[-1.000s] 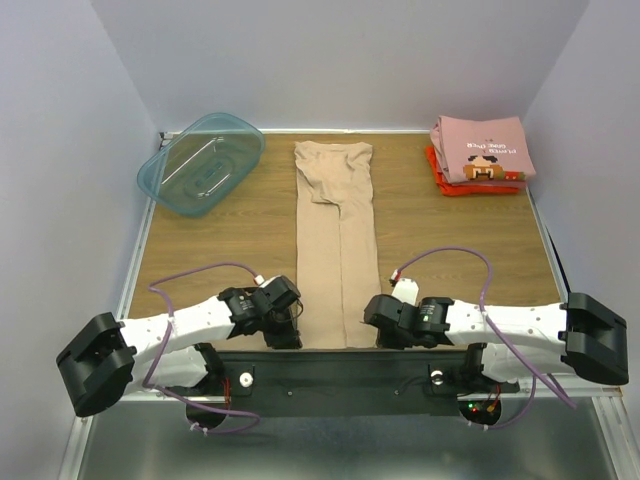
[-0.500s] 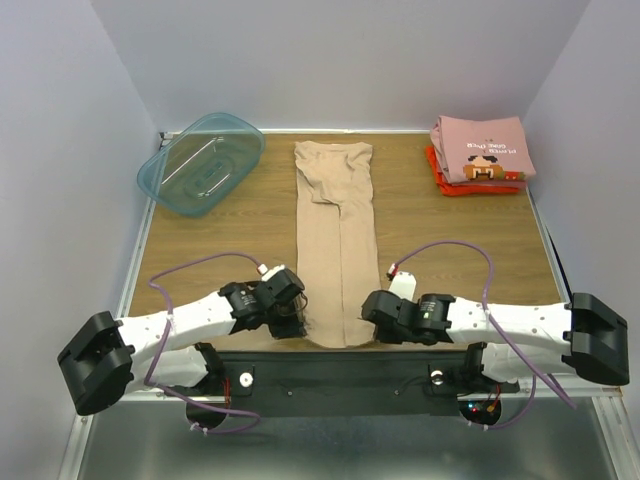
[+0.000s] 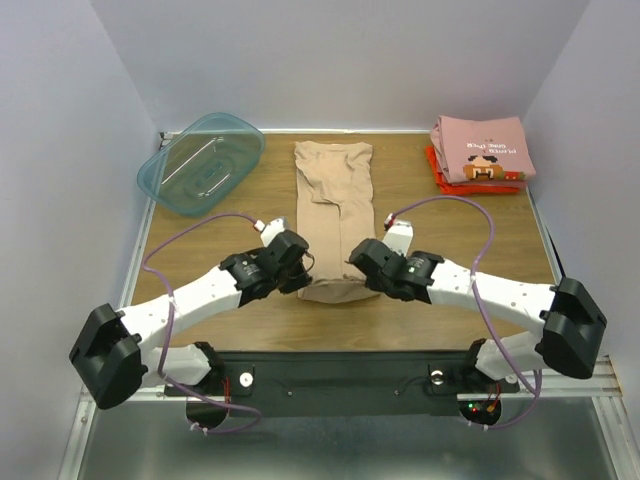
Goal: Fold and stack the t-shirts
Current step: Fold the tshirt
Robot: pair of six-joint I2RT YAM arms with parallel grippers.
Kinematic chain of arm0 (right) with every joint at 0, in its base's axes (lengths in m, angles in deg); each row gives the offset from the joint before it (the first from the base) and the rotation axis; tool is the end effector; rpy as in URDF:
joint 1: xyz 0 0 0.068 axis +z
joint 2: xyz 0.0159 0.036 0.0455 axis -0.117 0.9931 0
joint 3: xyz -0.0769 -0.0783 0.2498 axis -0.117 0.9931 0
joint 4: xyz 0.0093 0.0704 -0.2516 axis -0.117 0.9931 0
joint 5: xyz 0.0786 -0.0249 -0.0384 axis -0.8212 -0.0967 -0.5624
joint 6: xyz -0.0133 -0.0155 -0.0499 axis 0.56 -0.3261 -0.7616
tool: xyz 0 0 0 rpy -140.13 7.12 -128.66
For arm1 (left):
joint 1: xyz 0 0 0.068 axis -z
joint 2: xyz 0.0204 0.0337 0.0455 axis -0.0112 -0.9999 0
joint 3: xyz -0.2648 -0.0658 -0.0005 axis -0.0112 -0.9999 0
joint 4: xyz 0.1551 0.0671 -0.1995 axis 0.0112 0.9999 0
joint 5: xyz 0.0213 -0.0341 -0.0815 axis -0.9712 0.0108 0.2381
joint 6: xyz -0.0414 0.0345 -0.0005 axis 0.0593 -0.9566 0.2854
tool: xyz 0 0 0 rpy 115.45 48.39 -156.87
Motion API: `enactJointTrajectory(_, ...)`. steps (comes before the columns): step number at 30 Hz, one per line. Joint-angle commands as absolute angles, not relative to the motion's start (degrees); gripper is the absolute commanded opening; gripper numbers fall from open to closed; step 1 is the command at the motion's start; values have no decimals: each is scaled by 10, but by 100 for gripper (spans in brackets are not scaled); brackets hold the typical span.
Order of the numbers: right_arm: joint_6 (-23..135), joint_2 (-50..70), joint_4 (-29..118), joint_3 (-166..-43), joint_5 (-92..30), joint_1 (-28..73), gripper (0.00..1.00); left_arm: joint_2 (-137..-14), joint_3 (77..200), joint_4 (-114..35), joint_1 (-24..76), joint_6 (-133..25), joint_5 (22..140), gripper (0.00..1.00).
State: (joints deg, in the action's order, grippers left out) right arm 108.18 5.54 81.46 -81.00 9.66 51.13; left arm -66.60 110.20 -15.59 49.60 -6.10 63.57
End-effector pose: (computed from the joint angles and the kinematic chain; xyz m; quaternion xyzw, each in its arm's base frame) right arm 0.1525 0.2067 0.2325 0.0777 0.9302 0.0569 0.3542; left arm 0.1592 -0.1821 0.2410 -0.1060 0.9138 -0.2716 0.2827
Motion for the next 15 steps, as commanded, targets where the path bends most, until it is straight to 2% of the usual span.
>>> enactJointTrajectory(1, 1004, 82, 776, -870, 162, 469, 0, -703, 1153, -197, 440, -124, 610, 0)
enactJointTrajectory(7, 930, 148, 691, -914, 107, 383, 0, -755, 1216, -218, 392, -163, 600, 0)
enactJointTrajectory(15, 851, 229, 637, -985, 44, 322, 0, -842, 1278, -220, 343, -195, 602, 0)
